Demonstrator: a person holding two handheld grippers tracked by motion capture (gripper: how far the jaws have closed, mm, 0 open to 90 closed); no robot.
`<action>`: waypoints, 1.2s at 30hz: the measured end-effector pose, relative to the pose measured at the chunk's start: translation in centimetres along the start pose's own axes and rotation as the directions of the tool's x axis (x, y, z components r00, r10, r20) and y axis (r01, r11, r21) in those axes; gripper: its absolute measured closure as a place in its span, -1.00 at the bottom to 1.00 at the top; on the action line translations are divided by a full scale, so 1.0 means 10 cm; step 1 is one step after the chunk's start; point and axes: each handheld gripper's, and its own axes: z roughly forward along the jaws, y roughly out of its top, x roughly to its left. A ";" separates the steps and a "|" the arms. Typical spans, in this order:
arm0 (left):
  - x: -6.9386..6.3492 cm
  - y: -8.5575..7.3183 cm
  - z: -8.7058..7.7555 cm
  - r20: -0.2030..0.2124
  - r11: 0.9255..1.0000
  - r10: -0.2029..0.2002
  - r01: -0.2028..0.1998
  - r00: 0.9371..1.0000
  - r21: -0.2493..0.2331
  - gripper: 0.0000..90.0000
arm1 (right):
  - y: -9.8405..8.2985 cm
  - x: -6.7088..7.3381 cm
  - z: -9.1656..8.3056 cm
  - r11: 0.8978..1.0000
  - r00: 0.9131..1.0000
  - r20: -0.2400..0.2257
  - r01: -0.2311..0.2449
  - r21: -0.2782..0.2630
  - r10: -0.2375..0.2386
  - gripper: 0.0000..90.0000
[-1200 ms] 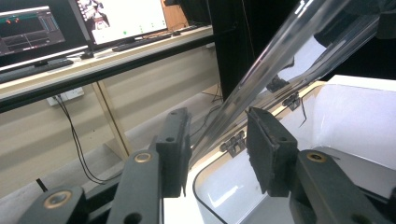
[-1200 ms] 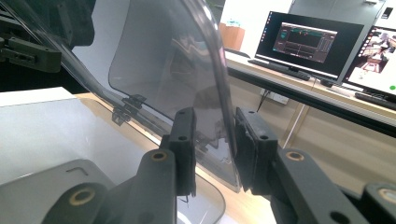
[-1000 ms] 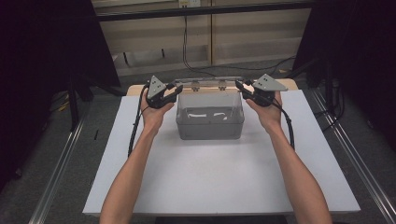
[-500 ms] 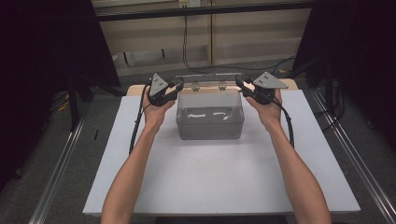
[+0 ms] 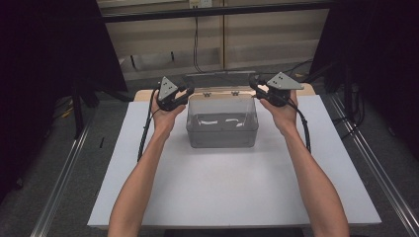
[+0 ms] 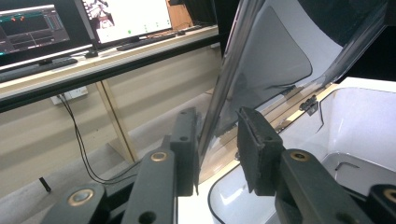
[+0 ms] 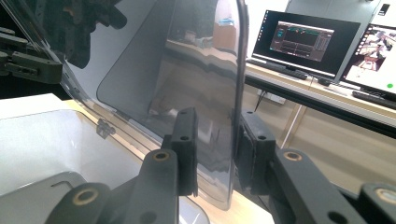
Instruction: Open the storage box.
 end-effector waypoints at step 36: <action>0.06 0.00 0.04 -0.004 1.000 -0.031 0.031 1.000 -0.005 0.71 | -0.19 -0.08 0.11 0.998 1.000 0.003 -0.021 0.058 0.021 0.41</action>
